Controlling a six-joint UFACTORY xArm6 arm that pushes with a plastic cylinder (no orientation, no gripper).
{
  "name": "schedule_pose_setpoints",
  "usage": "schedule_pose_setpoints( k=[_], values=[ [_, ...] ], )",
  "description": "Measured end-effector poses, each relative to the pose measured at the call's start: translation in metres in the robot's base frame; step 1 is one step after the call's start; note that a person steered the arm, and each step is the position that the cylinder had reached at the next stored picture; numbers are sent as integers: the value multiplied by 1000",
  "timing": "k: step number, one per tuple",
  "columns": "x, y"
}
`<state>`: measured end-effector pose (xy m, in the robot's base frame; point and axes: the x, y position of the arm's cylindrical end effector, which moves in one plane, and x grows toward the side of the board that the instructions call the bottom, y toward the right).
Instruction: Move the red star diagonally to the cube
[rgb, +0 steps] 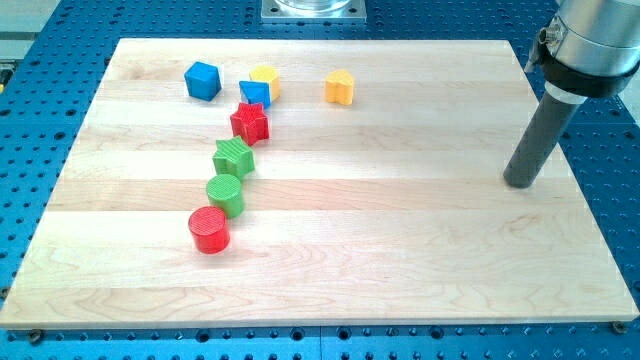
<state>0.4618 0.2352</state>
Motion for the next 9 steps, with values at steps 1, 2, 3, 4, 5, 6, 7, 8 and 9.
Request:
schedule_pose_setpoints(
  k=[1, 2, 3, 4, 5, 6, 7, 8, 9],
  values=[
    [0, -4],
    [13, -39],
    [31, -74],
    [31, -111],
    [29, -124],
    [15, -140],
    [-31, -193],
    [-70, -251],
    [-77, -314]
  ],
)
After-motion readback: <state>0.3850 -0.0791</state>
